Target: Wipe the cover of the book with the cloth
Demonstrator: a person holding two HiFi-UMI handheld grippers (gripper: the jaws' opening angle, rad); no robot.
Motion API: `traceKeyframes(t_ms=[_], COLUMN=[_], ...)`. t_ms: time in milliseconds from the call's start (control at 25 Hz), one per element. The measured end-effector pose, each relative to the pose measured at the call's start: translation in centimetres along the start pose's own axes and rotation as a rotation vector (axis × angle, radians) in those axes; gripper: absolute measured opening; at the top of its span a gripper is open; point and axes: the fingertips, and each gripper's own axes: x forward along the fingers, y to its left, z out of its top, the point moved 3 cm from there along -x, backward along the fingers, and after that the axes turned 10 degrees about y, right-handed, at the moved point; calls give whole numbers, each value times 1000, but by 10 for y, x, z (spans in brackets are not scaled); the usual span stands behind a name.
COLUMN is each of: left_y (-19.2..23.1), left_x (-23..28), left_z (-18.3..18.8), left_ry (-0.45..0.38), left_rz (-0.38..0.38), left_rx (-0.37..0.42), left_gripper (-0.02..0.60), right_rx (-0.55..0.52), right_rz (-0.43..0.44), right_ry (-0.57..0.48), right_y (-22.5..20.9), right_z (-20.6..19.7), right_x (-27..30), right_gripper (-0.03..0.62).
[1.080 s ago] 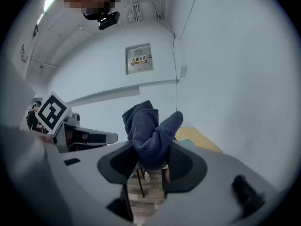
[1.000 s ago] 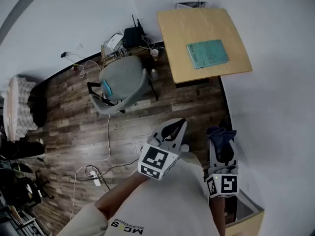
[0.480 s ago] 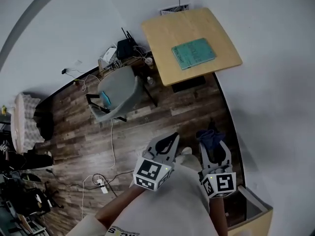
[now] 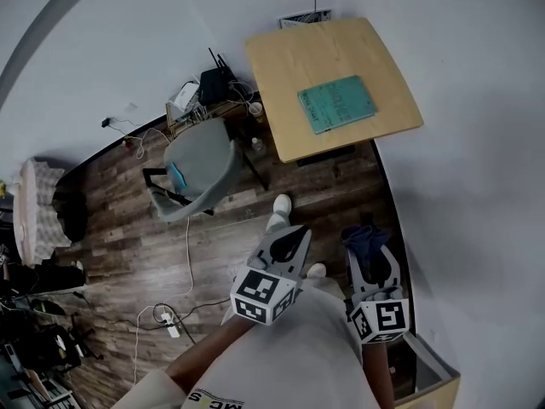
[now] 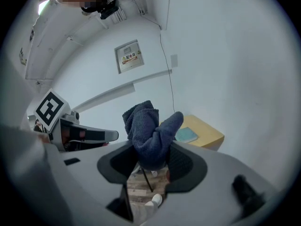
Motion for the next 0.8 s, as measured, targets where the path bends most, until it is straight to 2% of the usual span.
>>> traceKeyframes(t_ms=[120,360,480,640,800], left_y=[28,105,140,189,227], left_x=[23,61,76,99,120], left_z=[22,104,129,165,196], left_ry=[17,18,33,32,27], left_rz=[-27,-95,-135,-182,-200], left_rx=[9,38,59,44,68], left_gripper=[9,9,9,9,9], right_rx=[21,41,45,66,54], right_rz=[-31,-120,-160,-214,-254], right_ry=[4,25,45,41,39], right_y=[-10,-18,-18,-20,-21], right_z=[21,81,100,132,159], right_x=[32,111,146,191,225], right_gripper=[183,183,183,183,182])
